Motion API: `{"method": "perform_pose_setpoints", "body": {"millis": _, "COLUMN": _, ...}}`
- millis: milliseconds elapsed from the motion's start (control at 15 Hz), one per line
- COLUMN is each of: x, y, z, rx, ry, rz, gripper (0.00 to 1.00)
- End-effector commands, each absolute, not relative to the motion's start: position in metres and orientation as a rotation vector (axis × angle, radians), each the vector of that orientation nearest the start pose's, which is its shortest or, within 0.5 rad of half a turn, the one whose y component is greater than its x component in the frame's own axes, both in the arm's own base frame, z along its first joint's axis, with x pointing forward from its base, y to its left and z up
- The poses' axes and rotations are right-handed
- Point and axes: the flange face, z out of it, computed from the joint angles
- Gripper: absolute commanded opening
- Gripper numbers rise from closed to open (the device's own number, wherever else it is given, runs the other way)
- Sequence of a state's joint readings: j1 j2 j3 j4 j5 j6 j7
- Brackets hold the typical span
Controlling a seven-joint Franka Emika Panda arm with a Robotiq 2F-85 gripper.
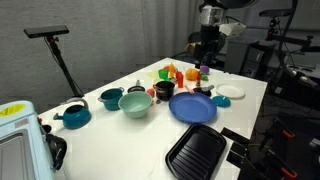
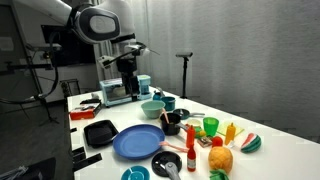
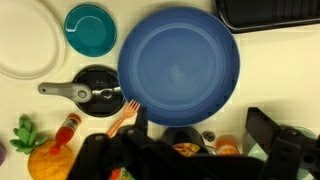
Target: Take the spoon and mix the objects in the black pot
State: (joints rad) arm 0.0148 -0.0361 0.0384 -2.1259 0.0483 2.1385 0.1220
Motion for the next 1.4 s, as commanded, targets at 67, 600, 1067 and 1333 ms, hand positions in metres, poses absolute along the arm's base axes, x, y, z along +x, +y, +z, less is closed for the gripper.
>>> {"method": "perform_pose_setpoints", "body": {"millis": 67, "x": 0.538, "y": 0.031, "z": 0.431, "rx": -3.094, "ry": 0.145, "rz": -0.069, "gripper": 1.0}}
{"method": "perform_pose_setpoints", "body": {"millis": 600, "x": 0.547, "y": 0.028, "z": 0.421, "rx": -3.086, "ry": 0.171, "rz": -0.059, "gripper": 1.0}}
{"method": "perform_pose_setpoints", "body": {"millis": 1067, "x": 0.601, "y": 0.036, "z": 0.395, "rx": -3.113, "ry": 0.207, "rz": -0.222, "gripper": 1.0}}
{"method": "perform_pose_setpoints", "body": {"millis": 1333, "x": 0.646, "y": 0.05, "z": 0.372, "rx": -3.165, "ry": 0.157, "rz": -0.279, "gripper": 1.0}}
